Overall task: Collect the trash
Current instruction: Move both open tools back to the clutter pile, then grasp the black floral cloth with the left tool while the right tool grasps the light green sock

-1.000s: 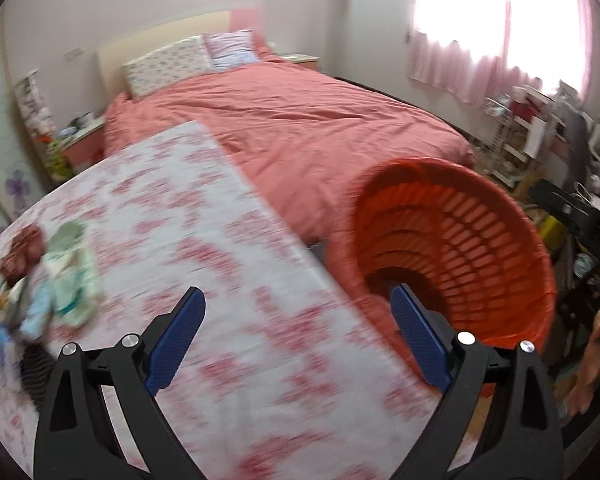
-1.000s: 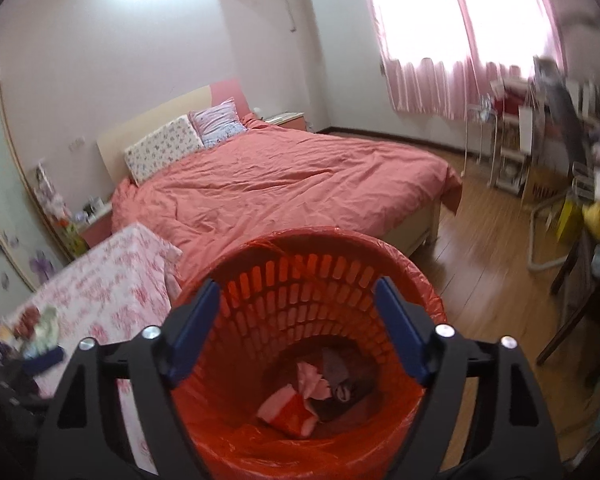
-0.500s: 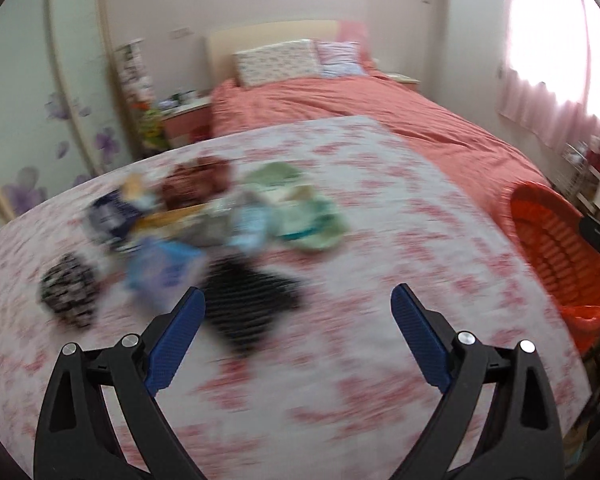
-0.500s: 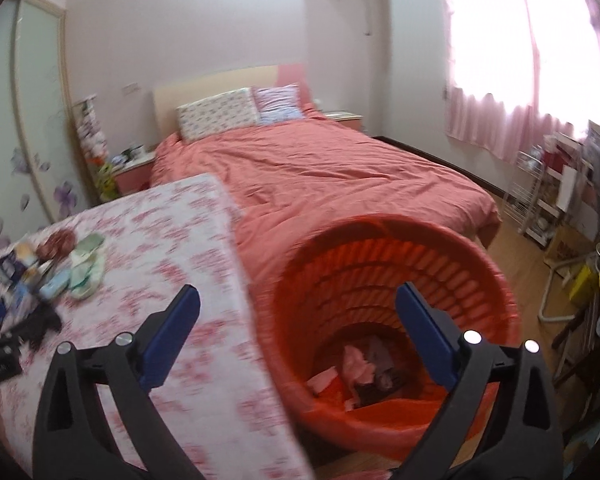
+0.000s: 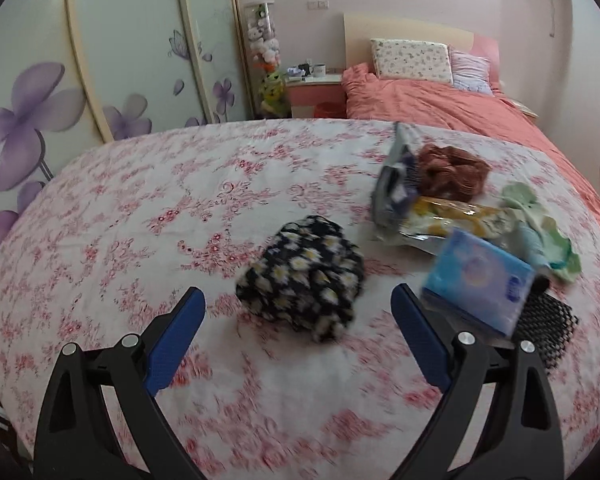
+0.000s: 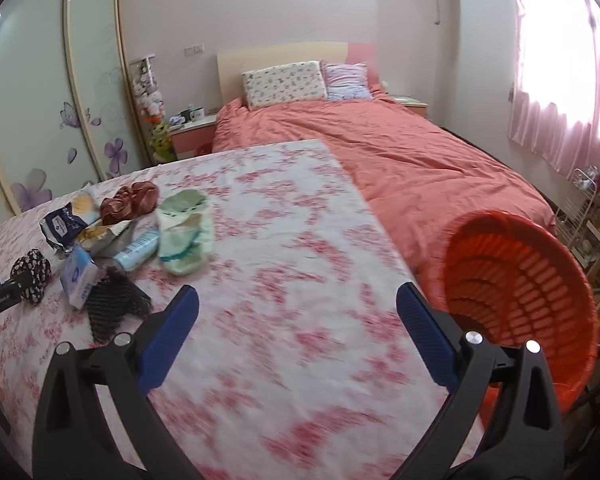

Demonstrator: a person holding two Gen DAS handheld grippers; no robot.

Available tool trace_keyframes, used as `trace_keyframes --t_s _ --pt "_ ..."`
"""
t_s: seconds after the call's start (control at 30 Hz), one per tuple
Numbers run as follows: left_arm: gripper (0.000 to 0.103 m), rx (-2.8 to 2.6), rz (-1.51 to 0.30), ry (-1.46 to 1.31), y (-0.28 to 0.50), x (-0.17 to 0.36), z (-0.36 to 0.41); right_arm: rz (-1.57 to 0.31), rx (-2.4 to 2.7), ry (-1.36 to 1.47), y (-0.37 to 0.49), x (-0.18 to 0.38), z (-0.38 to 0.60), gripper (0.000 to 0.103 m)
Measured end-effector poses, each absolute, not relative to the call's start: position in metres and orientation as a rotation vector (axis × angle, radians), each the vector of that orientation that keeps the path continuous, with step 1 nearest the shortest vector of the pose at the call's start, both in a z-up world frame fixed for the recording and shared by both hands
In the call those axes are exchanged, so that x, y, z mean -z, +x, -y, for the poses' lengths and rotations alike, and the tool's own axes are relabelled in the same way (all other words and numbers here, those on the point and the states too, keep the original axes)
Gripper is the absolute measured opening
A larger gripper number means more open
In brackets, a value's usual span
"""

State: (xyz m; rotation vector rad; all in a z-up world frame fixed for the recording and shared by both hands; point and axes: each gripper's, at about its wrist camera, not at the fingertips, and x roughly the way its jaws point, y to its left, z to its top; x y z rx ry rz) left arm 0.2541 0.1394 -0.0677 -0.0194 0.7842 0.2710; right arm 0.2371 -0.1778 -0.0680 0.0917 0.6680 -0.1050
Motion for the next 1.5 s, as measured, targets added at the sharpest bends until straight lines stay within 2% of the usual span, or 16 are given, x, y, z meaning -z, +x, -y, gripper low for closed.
trace_keyframes --t_s 0.1,0.37,0.63,0.7,0.9,0.93,0.97,1.0,1.07,1.2,1.33,1.5 --pt "0.093 -0.265 -0.796 -0.021 0.264 0.071 -0.147 -0.686 0.082 0.107 0.256 0.072 0.165 0.096" --pt "0.093 -0.240 -0.828 0.000 0.272 0.082 -0.152 -0.779 -0.004 0.141 0.327 0.091 0.126 0.080" --pt "0.089 -0.193 -0.856 -0.057 0.276 0.088 -0.160 -0.889 -0.035 0.141 0.365 0.110 0.108 0.077" --pt "0.088 -0.188 -0.859 -0.066 0.277 0.089 -0.161 -0.891 -0.036 0.121 0.366 0.110 0.104 0.073" --pt "0.074 -0.157 -0.870 -0.088 0.283 0.090 -0.160 -0.893 -0.048 0.046 0.364 0.110 0.086 0.043" --pt "0.072 -0.153 -0.872 -0.088 0.284 0.090 -0.159 -0.891 -0.043 0.040 0.363 0.110 0.086 0.032" --pt "0.069 -0.151 -0.873 -0.087 0.286 0.091 -0.159 -0.892 -0.032 0.034 0.362 0.109 0.087 0.026" --pt "0.067 -0.148 -0.875 -0.085 0.287 0.091 -0.157 -0.890 -0.025 0.035 0.362 0.109 0.088 0.024" --pt "0.060 -0.146 -0.880 -0.085 0.288 0.092 -0.155 -0.889 -0.031 0.044 0.360 0.109 0.093 0.015" --pt "0.058 -0.154 -0.885 -0.089 0.288 0.093 -0.154 -0.885 -0.042 0.072 0.359 0.109 0.101 0.013" --pt "0.058 -0.161 -0.885 -0.088 0.288 0.093 -0.153 -0.891 -0.053 0.084 0.360 0.109 0.102 0.024" --pt "0.058 -0.163 -0.886 -0.089 0.288 0.093 -0.153 -0.894 -0.047 0.071 0.360 0.110 0.100 0.025"
